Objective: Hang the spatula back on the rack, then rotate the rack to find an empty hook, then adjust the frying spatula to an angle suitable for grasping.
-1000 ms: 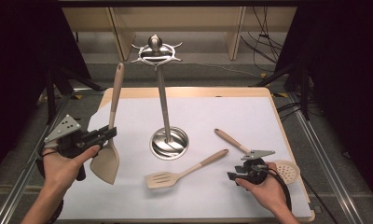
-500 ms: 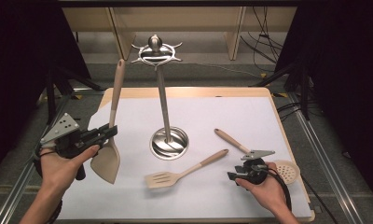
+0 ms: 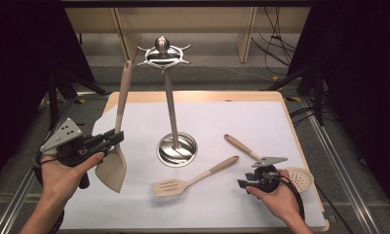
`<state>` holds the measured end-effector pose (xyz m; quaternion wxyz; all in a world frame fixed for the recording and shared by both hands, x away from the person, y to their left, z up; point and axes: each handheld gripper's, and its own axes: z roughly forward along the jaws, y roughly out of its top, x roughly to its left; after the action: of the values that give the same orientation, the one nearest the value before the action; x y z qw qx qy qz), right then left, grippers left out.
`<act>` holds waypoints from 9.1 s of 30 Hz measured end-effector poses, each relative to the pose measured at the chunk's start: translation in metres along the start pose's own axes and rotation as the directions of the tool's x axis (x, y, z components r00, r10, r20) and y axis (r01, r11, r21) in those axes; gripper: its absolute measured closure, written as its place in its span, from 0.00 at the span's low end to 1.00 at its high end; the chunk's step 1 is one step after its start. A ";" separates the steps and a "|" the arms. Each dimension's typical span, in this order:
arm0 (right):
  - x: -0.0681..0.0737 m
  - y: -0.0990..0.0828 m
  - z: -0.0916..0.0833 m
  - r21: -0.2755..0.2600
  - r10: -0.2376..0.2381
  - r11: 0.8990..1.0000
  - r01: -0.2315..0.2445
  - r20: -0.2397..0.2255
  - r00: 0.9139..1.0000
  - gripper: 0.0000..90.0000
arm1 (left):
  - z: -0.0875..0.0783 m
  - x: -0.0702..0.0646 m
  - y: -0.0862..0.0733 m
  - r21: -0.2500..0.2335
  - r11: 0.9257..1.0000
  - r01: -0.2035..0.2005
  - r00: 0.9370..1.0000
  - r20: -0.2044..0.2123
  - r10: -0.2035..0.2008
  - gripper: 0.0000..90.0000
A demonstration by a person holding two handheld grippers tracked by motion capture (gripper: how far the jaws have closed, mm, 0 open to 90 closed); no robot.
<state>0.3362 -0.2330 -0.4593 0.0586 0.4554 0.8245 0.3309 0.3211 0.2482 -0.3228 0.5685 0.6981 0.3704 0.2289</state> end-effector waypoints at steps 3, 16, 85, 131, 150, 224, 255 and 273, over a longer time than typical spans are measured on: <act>0.000 0.000 0.000 0.000 0.000 1.000 0.000 -0.001 1.000 0.63 | -0.001 -0.001 0.001 0.000 1.000 -0.002 1.000 0.005 0.002 0.87; 0.000 0.000 0.000 0.000 0.000 1.000 0.000 -0.001 1.000 0.63 | -0.002 -0.002 0.004 0.009 1.000 -0.021 1.000 0.015 0.021 0.87; 0.001 -0.001 0.002 -0.025 -0.035 0.999 0.036 0.046 0.998 0.63 | 0.051 0.011 0.004 0.093 0.995 -0.019 1.000 0.004 0.018 0.84; -0.003 0.001 -0.002 -0.050 -0.042 0.998 0.045 0.058 0.997 0.65 | 0.024 -0.003 0.042 -0.058 0.998 0.012 1.000 -0.019 -0.013 0.99; -0.001 0.002 -0.001 -0.055 -0.054 0.997 0.057 0.063 0.997 0.65 | 0.021 -0.008 0.050 -0.087 0.996 -0.004 0.999 -0.035 0.001 0.99; -0.005 0.006 -0.002 -0.087 -0.096 0.991 0.102 0.066 0.993 0.67 | 0.038 -0.026 0.132 -0.201 0.977 -0.066 0.998 0.001 0.068 0.91; -0.035 0.066 0.016 0.071 -0.023 0.997 0.011 0.161 0.987 1.00 | 0.011 -0.003 -0.036 -0.018 0.999 -0.038 0.997 -0.064 0.037 0.52; -0.042 0.073 0.019 0.053 0.005 0.998 -0.015 0.173 0.985 1.00 | 0.011 -0.002 -0.050 -0.030 0.999 -0.020 0.997 -0.075 0.018 0.50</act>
<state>0.4200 -0.2300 -0.4389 0.1156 0.4878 0.8227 0.2679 0.3153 0.2430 -0.3731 0.5627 0.6838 0.3809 0.2658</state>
